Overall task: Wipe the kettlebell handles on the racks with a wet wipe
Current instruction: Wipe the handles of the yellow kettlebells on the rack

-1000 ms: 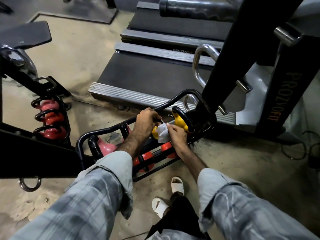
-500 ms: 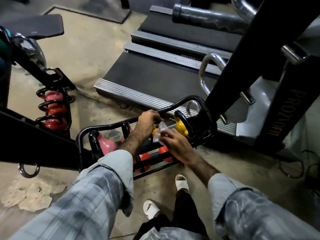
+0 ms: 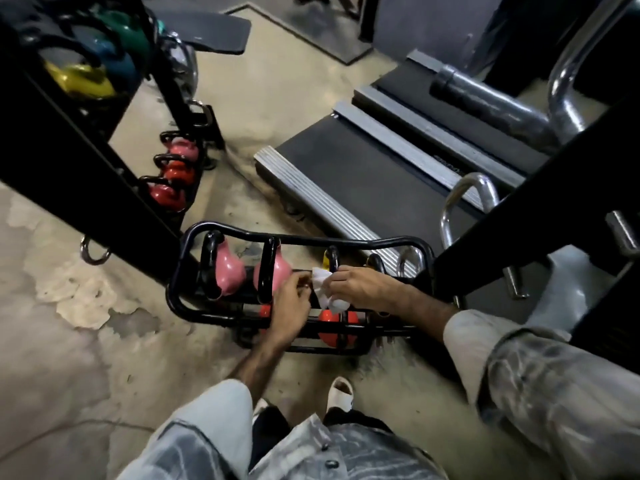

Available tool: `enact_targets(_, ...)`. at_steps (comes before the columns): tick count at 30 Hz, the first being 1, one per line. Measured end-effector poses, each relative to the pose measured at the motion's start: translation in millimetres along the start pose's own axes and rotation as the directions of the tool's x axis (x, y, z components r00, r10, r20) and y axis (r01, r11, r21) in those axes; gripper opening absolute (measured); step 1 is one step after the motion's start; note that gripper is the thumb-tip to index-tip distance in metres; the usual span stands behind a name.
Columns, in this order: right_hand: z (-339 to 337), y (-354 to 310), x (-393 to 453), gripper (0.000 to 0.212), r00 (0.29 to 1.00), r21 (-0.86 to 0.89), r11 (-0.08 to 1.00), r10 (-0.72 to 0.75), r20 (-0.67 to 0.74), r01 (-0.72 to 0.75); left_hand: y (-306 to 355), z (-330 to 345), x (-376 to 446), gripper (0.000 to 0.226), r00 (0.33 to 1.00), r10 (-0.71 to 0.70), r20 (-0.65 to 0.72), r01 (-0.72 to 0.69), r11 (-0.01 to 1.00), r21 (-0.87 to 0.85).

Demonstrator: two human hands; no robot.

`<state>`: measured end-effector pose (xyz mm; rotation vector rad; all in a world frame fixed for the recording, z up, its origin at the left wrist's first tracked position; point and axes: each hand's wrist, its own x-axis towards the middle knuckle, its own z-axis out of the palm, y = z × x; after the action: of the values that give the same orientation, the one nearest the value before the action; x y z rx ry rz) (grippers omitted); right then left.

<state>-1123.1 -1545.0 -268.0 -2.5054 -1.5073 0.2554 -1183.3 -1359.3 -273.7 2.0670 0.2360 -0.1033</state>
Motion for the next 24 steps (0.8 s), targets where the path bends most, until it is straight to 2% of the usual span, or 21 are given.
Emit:
enact_targets(2,6,7,1,0.021,1.0,0.008,1.0,-0.004,0.006,0.004,-6,12,-14,0.027,0.991,-0.129,0.033,0.129,0.992,-0.011)
enact_targets(5,-5,6,7,0.01,1.0,0.006,1.0,-0.005,0.004,0.005,0,27,-20,0.019,0.984,-0.138,0.111,0.133,0.99,0.051)
enact_targets(10,-18,25,27,0.008,0.967,0.039,0.967,0.252,-0.034,-0.251,7,40,-19,0.029,0.983,-0.179,0.033,0.18,0.982,-0.055)
enact_targets(12,-14,24,30,0.009,0.989,-0.006,0.989,0.148,-0.009,-0.148,5,40,-21,0.024,0.986,-0.169,-0.002,0.169,0.984,-0.055)
enact_targets(13,-14,20,28,0.009,1.0,-0.03,0.999,0.023,0.015,-0.023,4,41,-21,0.018,0.988,-0.155,-0.011,0.155,0.987,-0.042)
enact_targets(15,-19,20,21,0.006,0.973,-0.061,0.975,-0.208,0.102,0.215,-1,41,-22,0.012,0.991,-0.136,-0.012,0.136,0.991,-0.021)
enact_targets(16,-25,24,21,0.007,0.968,-0.045,0.974,-0.217,0.122,0.224,-3,42,-21,0.013,0.99,-0.139,-0.01,0.139,0.99,-0.008)
enact_targets(18,-34,40,26,0.01,0.996,-0.008,0.999,-0.04,0.079,0.041,-4,43,-21,0.025,0.99,-0.139,-0.021,0.14,0.99,0.009)
enact_targets(20,-41,56,28,0.017,0.981,0.0,0.982,0.187,0.056,-0.187,-1,41,-19,0.035,0.99,-0.14,-0.028,0.14,0.99,0.005)
enact_targets(22,-39,58,29,0.018,0.976,0.01,0.977,0.213,0.051,-0.214,-1,36,-16,0.035,0.99,-0.135,-0.033,0.136,0.99,0.027)
enact_targets(24,-31,43,28,0.016,0.993,0.021,0.994,0.108,0.041,-0.109,-5,34,-14,0.026,0.991,-0.129,-0.038,0.132,0.988,0.078)
